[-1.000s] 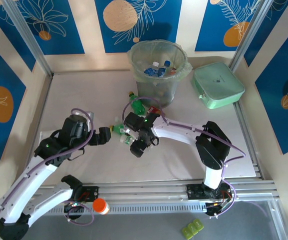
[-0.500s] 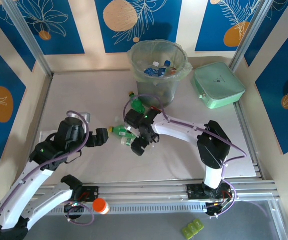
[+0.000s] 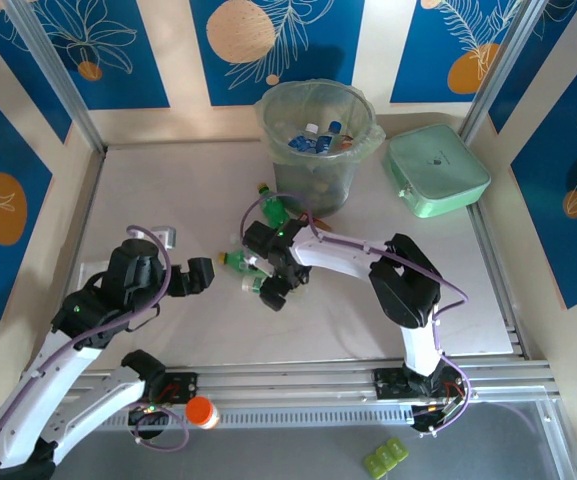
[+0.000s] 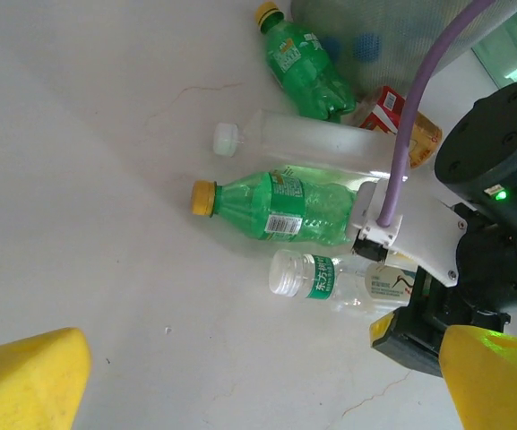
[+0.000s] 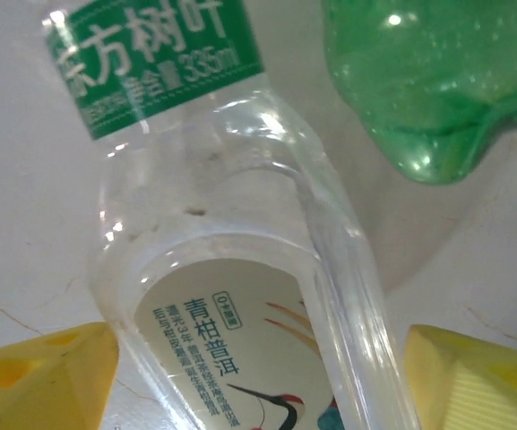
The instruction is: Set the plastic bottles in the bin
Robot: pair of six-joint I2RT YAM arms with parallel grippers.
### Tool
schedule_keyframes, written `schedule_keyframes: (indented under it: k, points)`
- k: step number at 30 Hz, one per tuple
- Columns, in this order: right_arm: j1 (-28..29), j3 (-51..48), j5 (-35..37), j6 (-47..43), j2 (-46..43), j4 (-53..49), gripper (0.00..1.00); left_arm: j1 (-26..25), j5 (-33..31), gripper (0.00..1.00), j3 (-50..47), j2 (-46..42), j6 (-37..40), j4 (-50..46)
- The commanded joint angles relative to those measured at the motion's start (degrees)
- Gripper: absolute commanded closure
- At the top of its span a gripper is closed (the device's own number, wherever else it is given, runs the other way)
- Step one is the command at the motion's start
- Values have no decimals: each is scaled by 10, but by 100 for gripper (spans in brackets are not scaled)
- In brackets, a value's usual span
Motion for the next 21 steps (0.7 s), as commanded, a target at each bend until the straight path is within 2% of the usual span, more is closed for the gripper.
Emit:
schedule_keyframes:
  k: [1,6,12,15,21]
  points:
    - [14,-2,2,-4,8,7,23,7,10,1,-2,-3,3,-6]
    - [34,-27,56,-19,-2,22,28,7,16,1,-6,-2,-1,-2]
    - [39,-37,49,-21,-4,35,30,7,21,1,-8,1,-7,5]
    - [38,-39,43,-20,0,37,38,7,21,1,-8,1,-7,4]
    - [37,-53,21,-8,-35,38,46,8,12,1,-2,-15,-12,-4]
